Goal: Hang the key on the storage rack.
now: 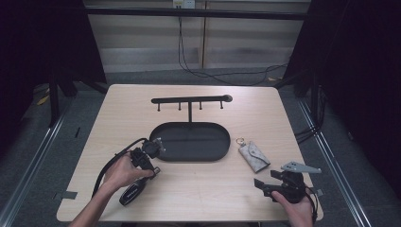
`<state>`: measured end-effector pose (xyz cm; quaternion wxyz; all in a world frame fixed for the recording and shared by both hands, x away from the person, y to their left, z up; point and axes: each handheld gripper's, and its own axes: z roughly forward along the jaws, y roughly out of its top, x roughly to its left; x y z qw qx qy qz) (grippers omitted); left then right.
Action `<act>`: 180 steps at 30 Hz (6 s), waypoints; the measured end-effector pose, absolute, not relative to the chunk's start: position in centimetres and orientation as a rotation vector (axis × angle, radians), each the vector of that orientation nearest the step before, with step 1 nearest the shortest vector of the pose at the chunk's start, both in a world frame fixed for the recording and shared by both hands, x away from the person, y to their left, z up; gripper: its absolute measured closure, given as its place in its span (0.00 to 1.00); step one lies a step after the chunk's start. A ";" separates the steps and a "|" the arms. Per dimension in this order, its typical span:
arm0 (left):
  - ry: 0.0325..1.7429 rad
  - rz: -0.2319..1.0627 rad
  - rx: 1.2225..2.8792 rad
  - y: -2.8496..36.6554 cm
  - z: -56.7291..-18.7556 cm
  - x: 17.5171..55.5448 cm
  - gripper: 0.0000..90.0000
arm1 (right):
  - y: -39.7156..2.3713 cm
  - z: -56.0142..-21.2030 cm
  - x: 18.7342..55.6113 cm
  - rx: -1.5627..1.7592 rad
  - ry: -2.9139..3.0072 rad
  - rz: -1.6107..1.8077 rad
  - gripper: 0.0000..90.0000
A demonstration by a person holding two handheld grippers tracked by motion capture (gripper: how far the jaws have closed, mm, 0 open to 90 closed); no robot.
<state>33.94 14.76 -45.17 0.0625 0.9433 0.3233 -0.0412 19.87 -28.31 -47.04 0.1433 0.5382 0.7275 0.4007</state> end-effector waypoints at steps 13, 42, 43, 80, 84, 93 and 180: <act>0.963 -0.095 2.760 16.5 -42.6 33.4 0.79 | -28.3 -47.0 19.9 1.559 2.095 1.154 0.21; 0.970 -0.025 2.657 19.4 -38.1 33.0 0.79 | -28.4 -47.1 20.0 1.571 2.084 1.156 0.21; 0.967 -0.026 2.650 19.5 -37.9 32.9 0.79 | -28.4 -47.1 20.0 1.572 2.084 1.156 0.21; 1.023 0.037 2.676 20.9 -33.6 33.9 0.79 | -28.4 -47.1 20.0 1.573 2.085 1.152 0.21; 1.031 0.050 2.670 20.7 -33.0 34.2 0.79 | -28.4 -47.1 20.0 1.575 2.085 1.151 0.21; 1.041 0.052 2.683 19.5 -32.1 34.9 0.79 | -28.4 -47.1 19.9 1.567 2.090 1.151 0.21; 1.328 0.050 2.700 10.5 -31.3 46.2 0.78 | -28.3 -47.1 19.9 1.541 2.120 1.170 0.20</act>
